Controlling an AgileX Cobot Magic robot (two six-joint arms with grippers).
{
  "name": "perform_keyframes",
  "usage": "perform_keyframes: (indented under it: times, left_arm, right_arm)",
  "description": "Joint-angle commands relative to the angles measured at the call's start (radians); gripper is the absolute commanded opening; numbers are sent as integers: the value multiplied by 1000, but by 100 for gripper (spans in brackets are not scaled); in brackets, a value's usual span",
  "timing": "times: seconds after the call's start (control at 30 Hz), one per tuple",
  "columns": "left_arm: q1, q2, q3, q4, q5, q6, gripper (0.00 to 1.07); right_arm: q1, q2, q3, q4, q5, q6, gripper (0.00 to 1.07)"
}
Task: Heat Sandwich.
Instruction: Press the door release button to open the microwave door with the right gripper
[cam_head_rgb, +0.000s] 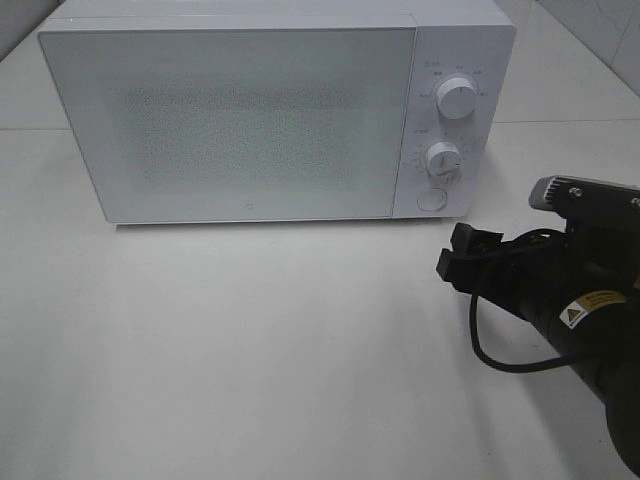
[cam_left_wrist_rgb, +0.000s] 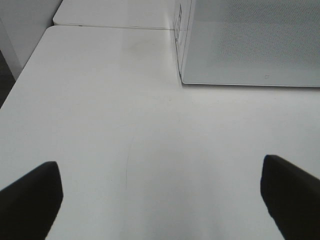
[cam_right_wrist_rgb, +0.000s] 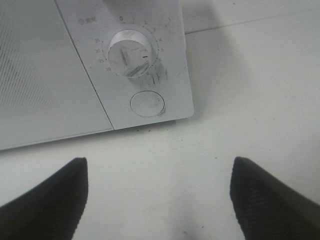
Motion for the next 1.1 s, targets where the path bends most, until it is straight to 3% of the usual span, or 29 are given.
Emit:
perform_keyframes:
  times: [0.03, 0.4, 0.67, 0.83, 0.93, 0.97, 1.07, 1.1]
  left_arm:
    - [-4, -29, 2, -1, -3, -8, 101]
    - [-4, -29, 2, -1, -3, -8, 101]
    - [-4, -29, 2, -1, -3, -8, 101]
    - [-4, -29, 2, -1, -3, -8, 101]
    - [-4, -29, 2, -1, -3, -8, 101]
    - [-4, -29, 2, -1, -3, -8, 101]
    - [-4, -29, 2, -1, -3, -8, 101]
    - [-4, -29, 2, -1, -3, -8, 101]
  right_arm:
    - [3, -4, -3, 2, -116, 175, 76]
    - [3, -4, -3, 2, -116, 769, 75]
    - [3, -4, -3, 2, -114, 1136, 65]
    - [3, -4, -3, 2, -88, 1301, 49]
    - [3, -4, -3, 2, -45, 1370, 24]
    - [3, -4, -3, 2, -45, 1370, 24]
    - [3, -4, -3, -3, -22, 1357, 2]
    - [3, -4, -3, -5, -21, 1357, 0]
